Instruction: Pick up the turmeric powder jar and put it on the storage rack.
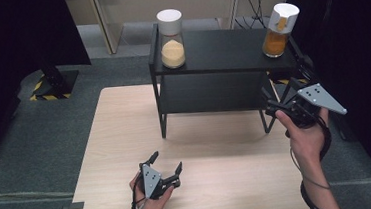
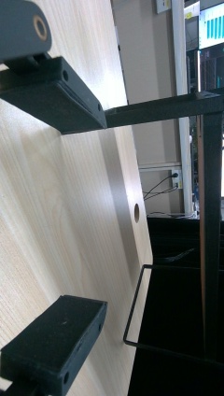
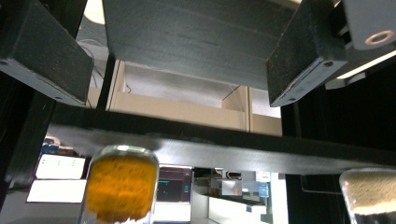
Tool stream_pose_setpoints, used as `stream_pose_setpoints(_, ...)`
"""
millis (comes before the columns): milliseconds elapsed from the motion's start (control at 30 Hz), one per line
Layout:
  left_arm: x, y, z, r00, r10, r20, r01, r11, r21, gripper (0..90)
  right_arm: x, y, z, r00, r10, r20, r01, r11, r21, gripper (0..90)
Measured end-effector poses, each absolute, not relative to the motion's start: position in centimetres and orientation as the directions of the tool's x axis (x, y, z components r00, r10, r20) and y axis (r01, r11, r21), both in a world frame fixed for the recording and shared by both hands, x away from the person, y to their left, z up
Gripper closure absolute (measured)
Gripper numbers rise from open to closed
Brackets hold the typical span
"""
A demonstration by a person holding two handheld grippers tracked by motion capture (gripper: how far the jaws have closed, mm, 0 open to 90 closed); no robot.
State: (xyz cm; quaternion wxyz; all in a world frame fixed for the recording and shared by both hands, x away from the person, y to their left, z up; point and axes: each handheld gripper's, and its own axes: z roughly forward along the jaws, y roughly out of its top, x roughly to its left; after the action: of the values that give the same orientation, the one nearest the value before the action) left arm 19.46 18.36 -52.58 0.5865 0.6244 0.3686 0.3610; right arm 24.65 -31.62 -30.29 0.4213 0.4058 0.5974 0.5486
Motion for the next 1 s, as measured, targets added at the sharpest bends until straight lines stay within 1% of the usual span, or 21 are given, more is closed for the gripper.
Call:
stream_pose_setpoints(167,19.5,18.4,-52.6,0.468,0.883,0.018,0.037,-0.040,0.998,10.7,24.3,-31.6,-31.2,-0.321,0.945,-0.064,0.036,0.080,0.996,7.7)
stream_pose_setpoints(567,19.4,18.3,-52.6,0.469,0.883,0.018,0.035,-0.039,0.999,10.5,23.2,-32.0,-33.5,-0.317,0.948,-0.037,0.034,0.050,0.998,7.8)
stream_pose_setpoints(1000,19.4,18.3,-52.6,0.471,0.882,0.021,0.033,-0.041,0.999,10.4,22.0,-32.5,-35.0,-0.318,0.948,-0.026,0.036,0.039,0.999,7.9)
